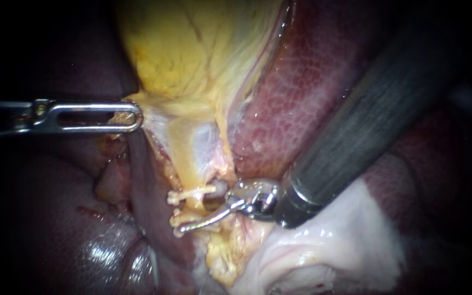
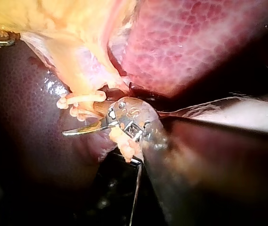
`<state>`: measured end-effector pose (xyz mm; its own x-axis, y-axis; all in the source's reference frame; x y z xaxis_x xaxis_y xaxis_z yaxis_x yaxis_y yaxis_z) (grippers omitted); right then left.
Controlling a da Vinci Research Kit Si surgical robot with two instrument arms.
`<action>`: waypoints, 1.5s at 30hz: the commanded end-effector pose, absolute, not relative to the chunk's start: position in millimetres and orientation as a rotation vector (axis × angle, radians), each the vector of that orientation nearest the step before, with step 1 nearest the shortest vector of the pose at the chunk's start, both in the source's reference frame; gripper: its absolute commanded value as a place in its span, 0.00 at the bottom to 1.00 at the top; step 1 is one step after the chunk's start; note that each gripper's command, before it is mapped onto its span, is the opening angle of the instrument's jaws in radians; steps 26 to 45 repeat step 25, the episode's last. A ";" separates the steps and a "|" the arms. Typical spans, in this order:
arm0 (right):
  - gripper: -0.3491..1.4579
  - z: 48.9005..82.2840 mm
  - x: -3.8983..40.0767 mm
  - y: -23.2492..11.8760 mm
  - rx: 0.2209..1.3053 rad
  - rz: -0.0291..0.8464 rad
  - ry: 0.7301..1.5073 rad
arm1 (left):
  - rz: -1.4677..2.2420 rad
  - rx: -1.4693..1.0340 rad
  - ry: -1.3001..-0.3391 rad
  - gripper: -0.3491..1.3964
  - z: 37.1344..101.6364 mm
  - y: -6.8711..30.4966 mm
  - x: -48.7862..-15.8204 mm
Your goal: Go to the cutting position left tube
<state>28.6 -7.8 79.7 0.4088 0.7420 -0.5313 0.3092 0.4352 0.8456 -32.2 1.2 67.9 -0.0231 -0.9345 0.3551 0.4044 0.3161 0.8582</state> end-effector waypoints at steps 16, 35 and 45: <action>0.93 80.6 30.8 -7.6 1.141 0.377 1.193 | -1.183 0.611 -1.120 0.00 67.9 1.1 -32.4; 0.93 80.7 30.8 -7.6 1.141 0.377 1.193 | -1.183 0.611 -1.120 0.00 67.9 1.1 -32.4; 0.93 80.7 30.8 -7.6 1.141 0.377 1.193 | -1.183 0.611 -1.120 0.00 67.9 1.1 -32.4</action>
